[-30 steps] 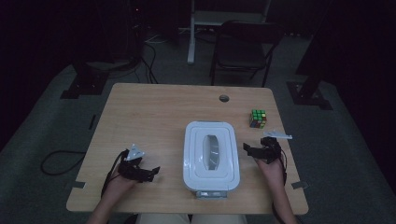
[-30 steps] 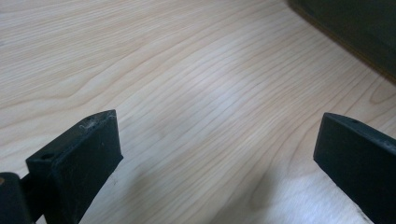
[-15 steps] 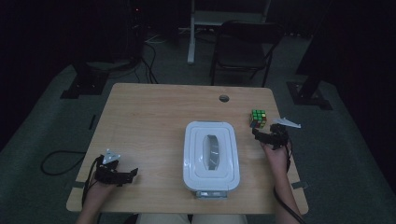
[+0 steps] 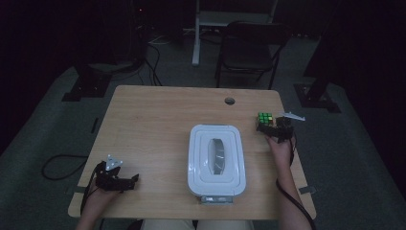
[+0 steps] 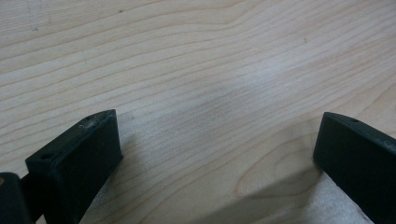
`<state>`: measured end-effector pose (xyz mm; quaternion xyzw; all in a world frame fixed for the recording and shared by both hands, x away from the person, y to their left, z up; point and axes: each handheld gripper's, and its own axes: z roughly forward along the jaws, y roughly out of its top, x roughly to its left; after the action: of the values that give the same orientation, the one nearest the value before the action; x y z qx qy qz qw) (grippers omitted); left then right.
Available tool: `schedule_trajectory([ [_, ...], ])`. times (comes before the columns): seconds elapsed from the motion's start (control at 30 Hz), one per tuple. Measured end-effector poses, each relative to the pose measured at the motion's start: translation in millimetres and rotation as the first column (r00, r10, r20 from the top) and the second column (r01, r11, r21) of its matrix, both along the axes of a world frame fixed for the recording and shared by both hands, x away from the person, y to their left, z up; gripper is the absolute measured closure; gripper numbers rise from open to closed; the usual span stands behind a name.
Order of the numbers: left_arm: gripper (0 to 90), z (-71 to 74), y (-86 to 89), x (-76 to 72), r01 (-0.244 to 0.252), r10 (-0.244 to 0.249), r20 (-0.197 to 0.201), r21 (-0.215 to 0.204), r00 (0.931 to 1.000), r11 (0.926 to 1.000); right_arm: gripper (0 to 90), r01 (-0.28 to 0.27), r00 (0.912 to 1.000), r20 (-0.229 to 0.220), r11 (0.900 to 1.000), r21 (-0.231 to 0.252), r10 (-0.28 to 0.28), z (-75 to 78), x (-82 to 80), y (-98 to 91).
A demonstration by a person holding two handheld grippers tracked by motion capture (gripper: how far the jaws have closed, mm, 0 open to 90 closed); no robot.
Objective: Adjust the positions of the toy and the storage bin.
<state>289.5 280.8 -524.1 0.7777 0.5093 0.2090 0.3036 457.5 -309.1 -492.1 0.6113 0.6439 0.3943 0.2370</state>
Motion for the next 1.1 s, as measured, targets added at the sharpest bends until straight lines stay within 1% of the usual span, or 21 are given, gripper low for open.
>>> schedule_trajectory([
  [0.03,1.5,0.0,-0.3,0.5,-0.008,0.008,0.001,0.001,1.0000,1.0000,11.5,0.000,1.0000,-0.005,1.0000,0.001,0.000,-1.5,2.8,0.0],
  [0.1,1.5,-0.1,-0.8,1.2,-0.026,0.026,0.001,-0.002,0.9997,0.9997,11.5,0.009,0.9998,-0.016,0.9998,-0.015,-0.009,-5.0,8.3,1.4],
  [0.13,1.5,0.0,-1.2,1.6,-0.037,0.037,-0.001,-0.003,0.9993,0.9993,11.5,0.008,0.9998,-0.021,0.9999,-0.012,-0.008,-6.1,9.8,1.9],
  [0.17,1.5,0.0,-1.3,1.6,-0.038,0.038,-0.002,-0.002,0.9993,0.9993,11.7,0.007,0.9996,-0.027,0.9999,-0.011,-0.007,-7.7,12.0,2.9],
  [0.33,1.5,0.1,-1.3,1.5,-0.040,0.040,-0.002,-0.001,0.9992,0.9992,14.5,0.015,0.9973,-0.072,0.9988,-0.046,-0.018,-17.7,22.1,8.1],
  [0.37,1.5,0.1,-1.4,1.2,-0.043,0.043,-0.003,-0.001,0.9991,0.9991,14.6,0.017,0.9967,-0.078,0.9990,-0.041,-0.020,-19.5,24.0,8.6],
  [0.4,1.5,0.1,-1.3,1.1,-0.046,0.046,-0.003,-0.001,0.9990,0.9990,15.8,0.020,0.9966,-0.080,0.9991,-0.036,-0.023,-21.1,25.5,9.1],
  [0.47,1.5,0.1,-1.6,1.2,-0.049,0.049,-0.003,-0.002,0.9988,0.9988,18.1,0.032,0.9963,-0.078,0.9985,-0.044,-0.036,-22.8,27.6,10.8],
  [0.5,1.5,0.1,-1.6,1.2,-0.050,0.050,-0.003,-0.002,0.9988,0.9988,21.4,0.034,0.9960,-0.081,0.9984,-0.045,-0.038,-23.2,28.9,11.4],
  [0.57,1.5,0.1,-1.7,1.2,-0.050,0.050,-0.002,-0.002,0.9988,0.9988,24.5,0.045,0.9956,-0.080,0.9970,-0.064,-0.050,-23.2,30.3,12.7],
  [0.6,1.5,0.1,-1.6,1.2,-0.049,0.049,-0.002,-0.002,0.9988,0.9988,27.7,0.045,0.9953,-0.083,0.9971,-0.062,-0.050,-23.2,31.1,13.0],
  [0.63,1.5,0.1,-1.6,1.2,-0.049,0.049,-0.002,-0.002,0.9988,0.9988,29.5,0.046,0.9948,-0.088,0.9972,-0.060,-0.051,-23.3,31.6,13.3],
  [0.67,1.5,0.1,-1.7,1.2,-0.049,0.049,-0.002,-0.002,0.9988,0.9988,32.2,0.054,0.9950,-0.080,0.9957,-0.076,-0.060,-22.8,31.0,14.0],
  [0.7,1.5,0.0,-1.7,1.3,-0.049,0.049,-0.002,-0.003,0.9988,0.9988,33.0,0.060,0.9953,-0.071,0.9944,-0.087,-0.066,-21.9,30.0,14.6],
  [0.77,1.4,0.0,-1.7,1.5,-0.048,0.048,-0.001,-0.002,0.9989,0.9989,33.3,0.046,0.9962,-0.071,0.9969,-0.065,-0.050,-20.6,29.7,13.2],
  [0.93,1.5,0.1,-1.9,3.5,-0.041,0.041,0.000,0.000,0.9992,0.9992,33.7,0.020,0.9968,-0.076,0.9958,-0.089,-0.027,-18.8,25.1,15.0],
  [1.0,1.4,0.0,-1.9,3.8,-0.038,0.038,0.000,0.000,0.9993,0.9993,33.8,0.012,0.9974,-0.070,0.9948,-0.101,-0.019,-17.8,22.2,15.8],
  [1.1,1.5,0.0,-1.9,3.8,-0.037,0.037,0.000,-0.001,0.9993,0.9993,33.7,0.002,0.9979,-0.064,0.9955,-0.095,-0.008,-14.7,16.2,15.6],
])
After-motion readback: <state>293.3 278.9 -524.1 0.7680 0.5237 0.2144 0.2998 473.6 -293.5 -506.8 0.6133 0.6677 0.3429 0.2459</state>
